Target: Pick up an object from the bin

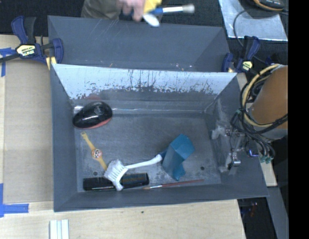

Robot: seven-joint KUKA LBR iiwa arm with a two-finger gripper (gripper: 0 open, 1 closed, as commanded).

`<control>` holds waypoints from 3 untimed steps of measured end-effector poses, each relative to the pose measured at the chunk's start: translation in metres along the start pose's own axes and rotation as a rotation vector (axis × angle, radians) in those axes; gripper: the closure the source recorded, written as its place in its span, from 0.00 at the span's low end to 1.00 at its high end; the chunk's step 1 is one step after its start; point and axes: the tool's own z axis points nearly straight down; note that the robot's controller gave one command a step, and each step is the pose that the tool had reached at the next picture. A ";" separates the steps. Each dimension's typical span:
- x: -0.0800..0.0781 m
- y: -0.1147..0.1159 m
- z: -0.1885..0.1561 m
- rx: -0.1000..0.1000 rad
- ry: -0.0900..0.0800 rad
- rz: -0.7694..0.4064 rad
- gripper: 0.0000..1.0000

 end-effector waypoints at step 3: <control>-0.073 0.059 0.081 0.008 -0.018 -0.050 0.00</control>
Offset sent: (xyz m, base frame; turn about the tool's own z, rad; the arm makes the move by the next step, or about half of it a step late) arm 0.0286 0.0894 -0.0802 -0.1527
